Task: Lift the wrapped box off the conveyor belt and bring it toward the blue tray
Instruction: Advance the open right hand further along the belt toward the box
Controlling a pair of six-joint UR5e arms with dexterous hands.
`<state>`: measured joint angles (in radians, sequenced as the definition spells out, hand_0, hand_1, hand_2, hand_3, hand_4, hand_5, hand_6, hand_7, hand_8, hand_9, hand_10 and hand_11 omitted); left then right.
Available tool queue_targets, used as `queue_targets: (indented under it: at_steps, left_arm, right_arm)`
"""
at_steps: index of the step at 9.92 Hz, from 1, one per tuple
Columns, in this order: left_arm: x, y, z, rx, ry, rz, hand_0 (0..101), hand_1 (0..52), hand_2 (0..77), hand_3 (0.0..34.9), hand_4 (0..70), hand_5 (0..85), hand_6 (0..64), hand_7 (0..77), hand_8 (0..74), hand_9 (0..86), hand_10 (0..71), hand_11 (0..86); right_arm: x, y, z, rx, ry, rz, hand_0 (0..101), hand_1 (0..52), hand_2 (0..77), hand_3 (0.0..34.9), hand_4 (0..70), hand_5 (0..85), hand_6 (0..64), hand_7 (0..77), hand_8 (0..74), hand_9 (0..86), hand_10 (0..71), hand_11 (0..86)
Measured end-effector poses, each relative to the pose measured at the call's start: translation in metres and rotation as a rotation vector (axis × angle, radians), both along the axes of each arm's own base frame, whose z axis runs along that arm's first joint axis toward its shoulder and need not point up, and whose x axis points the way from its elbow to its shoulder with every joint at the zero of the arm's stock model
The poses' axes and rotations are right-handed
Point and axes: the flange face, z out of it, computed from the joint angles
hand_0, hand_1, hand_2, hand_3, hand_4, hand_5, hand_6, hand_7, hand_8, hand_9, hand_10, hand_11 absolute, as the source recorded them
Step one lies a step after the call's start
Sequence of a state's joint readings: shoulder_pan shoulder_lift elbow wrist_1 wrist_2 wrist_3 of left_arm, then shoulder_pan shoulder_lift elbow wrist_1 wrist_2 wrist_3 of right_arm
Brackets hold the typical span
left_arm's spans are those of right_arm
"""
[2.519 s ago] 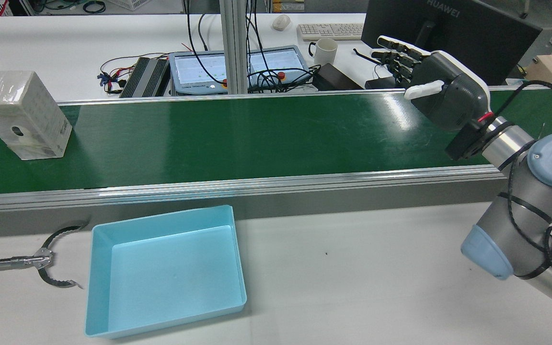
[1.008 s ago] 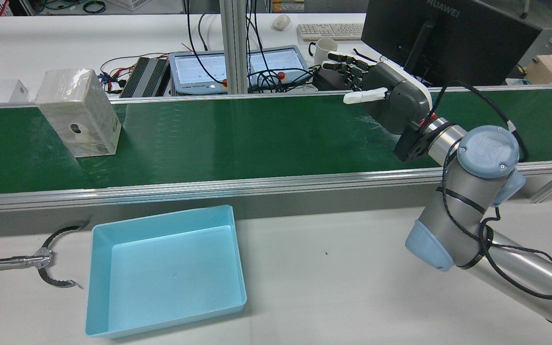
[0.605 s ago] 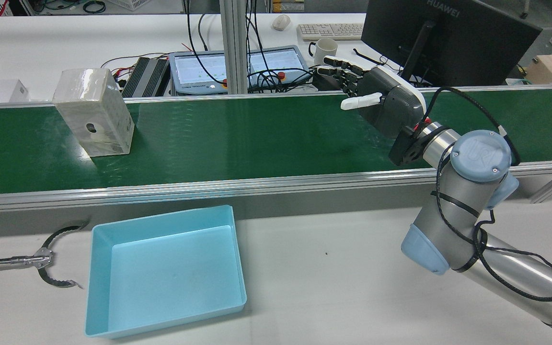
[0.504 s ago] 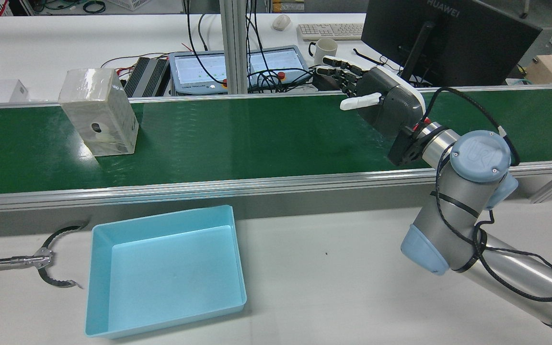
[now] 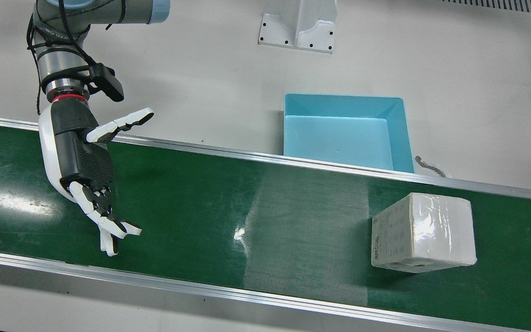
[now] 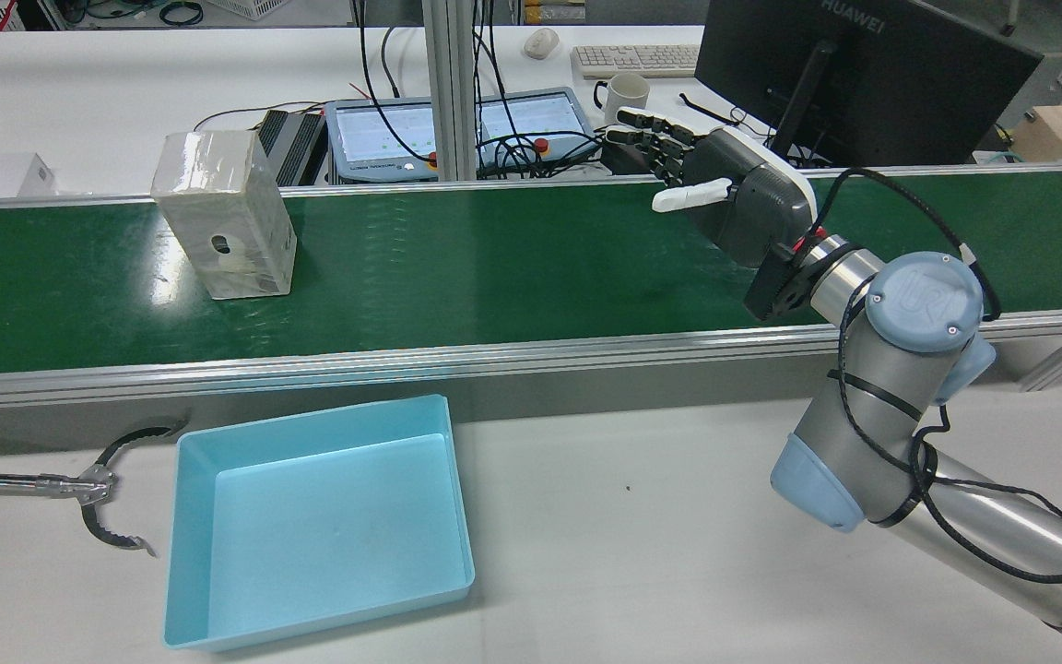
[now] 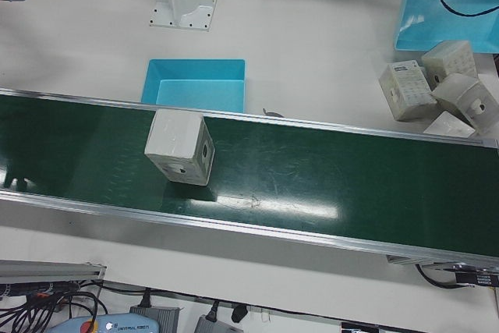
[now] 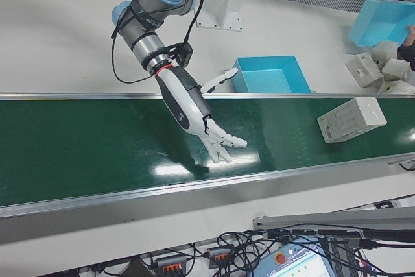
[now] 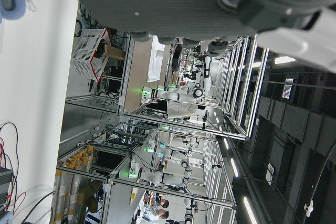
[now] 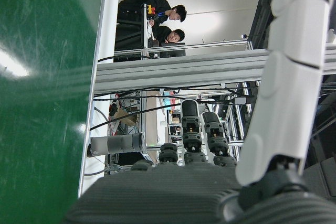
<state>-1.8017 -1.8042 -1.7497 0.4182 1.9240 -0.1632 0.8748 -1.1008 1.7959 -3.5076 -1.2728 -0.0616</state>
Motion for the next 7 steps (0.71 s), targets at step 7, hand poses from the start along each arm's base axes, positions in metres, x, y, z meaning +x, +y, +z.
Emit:
queue_targets:
  at_steps: [7]
  left_arm:
    - [0.000,0.000,0.000,0.000,0.000,0.000,0,0.0,0.5,0.0,0.0,1.1,0.0,0.5,0.5,0.5,0.5,0.5]
  right_arm:
    - [-0.021,-0.001,-0.019,0.033,-0.006,-0.019,45,8.7,6.5,0.0,10.4,12.0,7.6,17.5,4.4,5.4,0.0,1.1]
